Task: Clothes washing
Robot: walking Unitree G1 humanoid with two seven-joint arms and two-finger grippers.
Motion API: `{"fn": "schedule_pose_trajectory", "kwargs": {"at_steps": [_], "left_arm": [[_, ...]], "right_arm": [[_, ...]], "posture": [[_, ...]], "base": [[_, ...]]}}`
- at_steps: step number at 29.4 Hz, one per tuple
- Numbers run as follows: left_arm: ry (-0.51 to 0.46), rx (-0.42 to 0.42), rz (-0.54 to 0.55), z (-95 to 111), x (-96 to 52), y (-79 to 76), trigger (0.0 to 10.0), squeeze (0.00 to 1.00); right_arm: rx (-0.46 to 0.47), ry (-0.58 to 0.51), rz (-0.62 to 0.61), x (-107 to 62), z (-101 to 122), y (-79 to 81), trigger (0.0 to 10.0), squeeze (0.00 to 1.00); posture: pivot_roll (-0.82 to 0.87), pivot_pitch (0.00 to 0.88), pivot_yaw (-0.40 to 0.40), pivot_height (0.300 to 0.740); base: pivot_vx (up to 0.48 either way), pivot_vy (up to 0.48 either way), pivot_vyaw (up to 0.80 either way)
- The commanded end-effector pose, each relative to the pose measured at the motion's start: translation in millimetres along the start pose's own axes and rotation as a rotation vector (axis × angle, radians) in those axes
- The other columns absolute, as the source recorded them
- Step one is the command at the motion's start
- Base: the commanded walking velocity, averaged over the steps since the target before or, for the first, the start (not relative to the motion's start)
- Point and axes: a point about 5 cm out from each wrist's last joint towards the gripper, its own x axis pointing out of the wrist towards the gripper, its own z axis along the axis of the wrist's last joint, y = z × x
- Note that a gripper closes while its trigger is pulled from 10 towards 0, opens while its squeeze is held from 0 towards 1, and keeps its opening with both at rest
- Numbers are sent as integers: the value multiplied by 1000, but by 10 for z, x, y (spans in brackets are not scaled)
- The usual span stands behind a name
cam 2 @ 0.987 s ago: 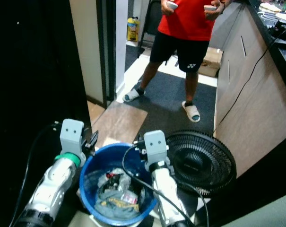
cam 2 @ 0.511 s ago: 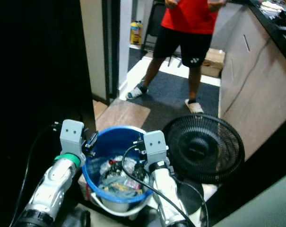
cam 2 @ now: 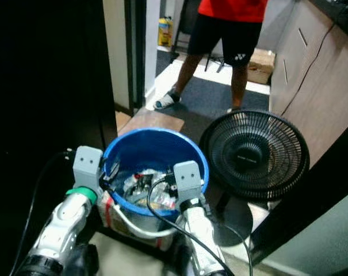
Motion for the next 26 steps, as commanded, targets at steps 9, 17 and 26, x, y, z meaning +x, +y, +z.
{"fn": "schedule_pose_trajectory", "kwargs": {"at_steps": [9,17,26], "left_arm": [[3,-5,-7,-2,-5,-26,10000,0],[-27,-39,-6,113,38,-49,10000,0],[-170,-190,-15,677,155,-90,10000,0]], "right_arm": [[-1,4,-13,-3,1,-32,10000,0],[0,-1,-12,-14,5,-33,10000,0],[-78,-34,30,-19,45,-32,10000,0]], "posture": [[55,0,4,490],[53,0,6,470],[53,0,7,470]], "base": [[0,0,0],[0,0,0],[0,0,0]]}}
